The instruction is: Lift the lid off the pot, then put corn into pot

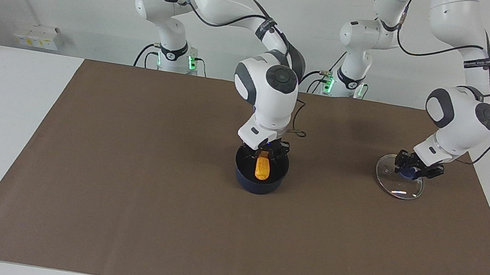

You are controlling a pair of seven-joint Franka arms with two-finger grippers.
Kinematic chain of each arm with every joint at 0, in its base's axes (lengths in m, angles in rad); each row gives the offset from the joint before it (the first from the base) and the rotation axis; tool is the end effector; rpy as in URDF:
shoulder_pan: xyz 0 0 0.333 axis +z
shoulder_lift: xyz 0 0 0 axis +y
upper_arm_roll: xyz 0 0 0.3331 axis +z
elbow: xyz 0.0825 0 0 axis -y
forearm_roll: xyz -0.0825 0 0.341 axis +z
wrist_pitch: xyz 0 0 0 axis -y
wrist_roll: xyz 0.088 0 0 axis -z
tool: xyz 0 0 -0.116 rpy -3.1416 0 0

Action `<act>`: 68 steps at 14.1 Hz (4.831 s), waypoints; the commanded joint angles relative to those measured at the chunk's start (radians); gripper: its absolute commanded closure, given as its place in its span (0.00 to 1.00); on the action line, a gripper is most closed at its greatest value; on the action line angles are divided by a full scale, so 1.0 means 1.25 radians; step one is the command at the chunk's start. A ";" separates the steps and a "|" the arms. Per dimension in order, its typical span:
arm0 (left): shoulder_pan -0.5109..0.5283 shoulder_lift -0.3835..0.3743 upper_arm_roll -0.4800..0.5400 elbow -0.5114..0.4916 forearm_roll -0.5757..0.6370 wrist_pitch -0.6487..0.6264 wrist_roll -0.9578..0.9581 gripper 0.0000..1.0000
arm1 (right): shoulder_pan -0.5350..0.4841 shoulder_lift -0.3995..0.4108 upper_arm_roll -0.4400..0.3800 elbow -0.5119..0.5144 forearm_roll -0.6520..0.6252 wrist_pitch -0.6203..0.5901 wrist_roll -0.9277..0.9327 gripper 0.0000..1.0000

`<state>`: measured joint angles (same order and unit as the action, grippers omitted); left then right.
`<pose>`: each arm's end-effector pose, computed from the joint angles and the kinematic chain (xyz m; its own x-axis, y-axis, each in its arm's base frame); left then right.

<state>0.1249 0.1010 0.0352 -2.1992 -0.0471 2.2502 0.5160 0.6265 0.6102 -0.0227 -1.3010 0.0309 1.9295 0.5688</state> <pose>0.5008 0.0790 0.3701 0.9469 -0.3203 -0.0282 -0.3186 -0.9464 0.0523 0.5707 0.4012 0.4083 0.9996 0.0285 0.0068 0.0287 -0.9993 -0.0235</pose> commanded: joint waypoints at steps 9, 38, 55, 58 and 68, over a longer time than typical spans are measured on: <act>-0.065 0.026 -0.010 0.188 -0.002 -0.111 -0.164 0.00 | -0.004 -0.002 0.007 -0.102 0.024 0.100 -0.040 1.00; -0.140 -0.030 -0.017 0.551 0.036 -0.560 -0.405 0.00 | -0.237 -0.295 -0.005 -0.154 -0.003 -0.081 -0.214 0.00; -0.142 -0.035 -0.015 0.546 0.035 -0.562 -0.394 0.00 | -0.418 -0.502 -0.006 -0.138 -0.016 -0.358 -0.387 0.00; -0.143 -0.035 -0.016 0.546 0.035 -0.561 -0.394 0.00 | -0.448 -0.516 -0.006 -0.170 -0.003 -0.363 -0.394 0.00; -0.135 -0.034 -0.018 0.602 0.036 -0.634 -0.394 0.00 | -0.466 -0.519 -0.010 -0.179 -0.026 -0.372 -0.471 0.00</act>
<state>-0.0449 0.0610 0.0141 -1.5018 -0.0121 1.5107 0.0143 0.0570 -0.0120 -0.0435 -1.4944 0.0149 1.4683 0.0061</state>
